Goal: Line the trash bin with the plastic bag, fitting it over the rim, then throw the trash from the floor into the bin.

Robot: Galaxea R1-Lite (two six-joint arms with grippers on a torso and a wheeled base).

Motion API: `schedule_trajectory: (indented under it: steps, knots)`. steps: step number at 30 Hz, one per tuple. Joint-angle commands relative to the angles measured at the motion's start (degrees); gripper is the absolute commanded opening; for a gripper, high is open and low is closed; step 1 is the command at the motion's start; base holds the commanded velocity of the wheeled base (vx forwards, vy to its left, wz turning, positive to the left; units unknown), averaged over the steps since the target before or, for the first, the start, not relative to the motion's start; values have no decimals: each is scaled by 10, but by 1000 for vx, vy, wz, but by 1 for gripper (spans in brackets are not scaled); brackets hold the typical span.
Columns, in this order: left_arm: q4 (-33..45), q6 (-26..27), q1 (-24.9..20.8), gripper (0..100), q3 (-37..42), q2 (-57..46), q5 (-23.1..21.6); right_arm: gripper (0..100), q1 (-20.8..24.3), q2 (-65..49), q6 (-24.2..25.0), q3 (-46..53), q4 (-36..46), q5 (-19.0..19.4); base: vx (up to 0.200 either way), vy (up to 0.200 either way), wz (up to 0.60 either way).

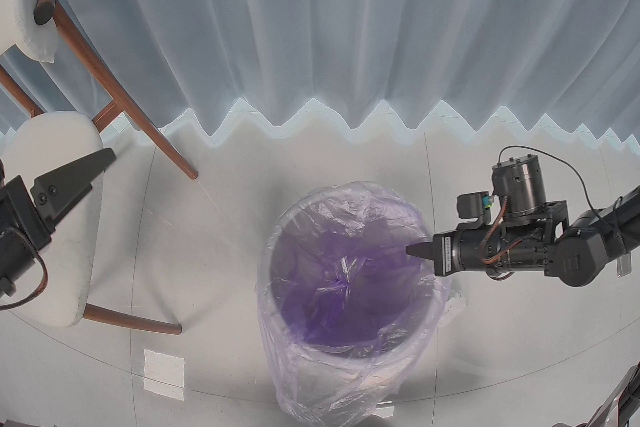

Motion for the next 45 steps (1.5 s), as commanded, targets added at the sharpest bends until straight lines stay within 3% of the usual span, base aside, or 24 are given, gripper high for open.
schedule_trajectory:
  steps: [1, 2, 5, 9, 16, 22, 24, 32, 33, 45]
  knots:
    - [2, -93, -10, 100, 25, 76, -63, 0, -62, -64, 30, 59, -25, 76, 0, 0, 0]
    - [0, -122, -6, 100, 43, 77, -107, 0, -78, -70, 56, 78, -60, 112, 0, 0, 0]
    - [2, -149, -9, 100, 55, 82, -178, 0, -87, -82, 103, 108, -105, 154, 0, 0, 0]
    - [-17, -167, -10, 100, 70, 137, -237, 0, -86, -103, 155, 143, -130, 192, 0, 0, 0]
    - [-127, -192, 15, 100, 60, 219, -246, 0, -86, -111, 162, 195, -185, 228, 0, 0, 0]
    - [-225, -380, 10, 100, 37, 222, -284, 0, -82, -109, 162, 211, -195, 242, 0, 0, 0]
    - [-249, -415, 5, 100, 42, 223, -291, 0, -80, -106, 162, 211, -195, 242, 0, 0, 0]
    - [-281, -473, -20, 100, 23, 243, -294, 0, -67, -92, 163, 209, -196, 243, 0, 0, 0]
    - [-281, -478, -45, 100, 28, 244, -295, 0, -58, -88, 168, 206, -196, 244, 0, 0, 0]
    - [-281, -477, -52, 100, 39, 281, -294, 0, -51, -68, 187, 175, -197, 244, 0, 0, 0]
